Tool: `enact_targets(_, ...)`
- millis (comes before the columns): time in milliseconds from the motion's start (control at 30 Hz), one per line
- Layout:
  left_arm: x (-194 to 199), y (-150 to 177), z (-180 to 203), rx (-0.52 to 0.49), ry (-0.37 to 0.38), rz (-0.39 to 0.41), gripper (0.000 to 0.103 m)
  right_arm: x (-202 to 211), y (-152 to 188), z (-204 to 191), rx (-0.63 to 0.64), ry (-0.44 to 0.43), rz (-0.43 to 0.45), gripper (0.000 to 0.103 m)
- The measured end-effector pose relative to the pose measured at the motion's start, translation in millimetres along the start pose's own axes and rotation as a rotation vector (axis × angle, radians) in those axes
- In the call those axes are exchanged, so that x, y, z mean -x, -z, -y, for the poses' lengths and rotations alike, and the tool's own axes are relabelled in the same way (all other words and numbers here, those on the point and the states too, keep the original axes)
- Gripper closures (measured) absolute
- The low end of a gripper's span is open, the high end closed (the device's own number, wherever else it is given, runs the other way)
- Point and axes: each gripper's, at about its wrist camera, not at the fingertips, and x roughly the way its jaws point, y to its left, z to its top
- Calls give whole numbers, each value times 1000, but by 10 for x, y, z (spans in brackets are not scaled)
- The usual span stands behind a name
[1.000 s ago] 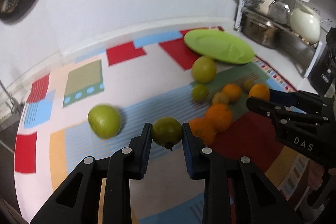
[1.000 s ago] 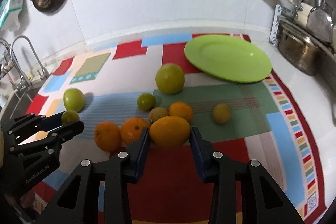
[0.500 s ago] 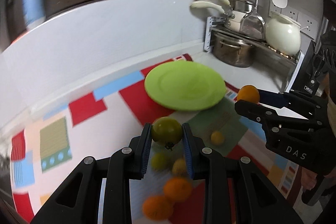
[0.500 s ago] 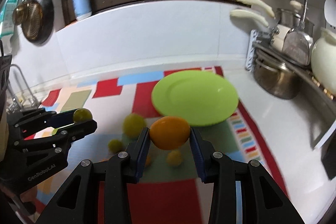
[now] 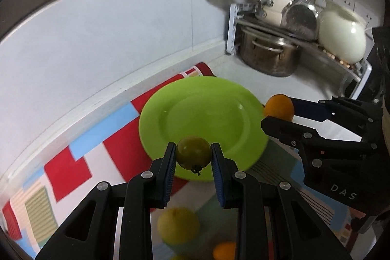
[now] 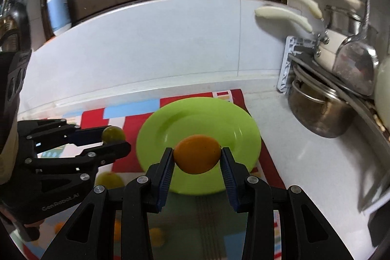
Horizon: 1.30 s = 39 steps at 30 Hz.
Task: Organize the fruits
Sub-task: 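Carry the lime and orange over the green plate with both tools, then open both tools to drop the lime and orange onto the plate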
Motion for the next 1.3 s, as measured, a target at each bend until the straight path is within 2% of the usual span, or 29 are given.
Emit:
enact_targets(267,-571,-102,-80,-22,20,-83,74,-526,-52,146,19,7,-61,63)
enact_targets(533,-817,-113,-119,-24,15,-112,74,-848,-13,250,-6,-5,-109,63)
enact_targets(567,-829,-117,-113,-31,7,-111,73,-862,-8,255,-7,-5,-112,63)
enact_targets(633,-826,-128,-111,-40,-3,-101,59,-888,-2,261,-7,-10,-117,63)
enact_targets(700,-782,-134,-117,-42,-14,-85,56,-888,-1,265,-7,3,-115,61)
enact_targets(767,-731,-143,-126,-46,-36,-78,53,-855,-5,269,-9,20,-107,53)
enact_targets(933,-460,-148,-147,-47,-89,-28,34,-640,-23,260,-20,48,-69,49)
enact_targets(1167,82,-76,-172,-39,-150,59,23,-195,-13,132,-24,71,-5,40)
enact_targets(1233,214,-48,-202,-24,-165,79,16,-50,-3,83,-23,84,16,33)
enact_targets(1300,386,9,-237,-1,-178,103,14,74,2,39,-22,93,37,30)
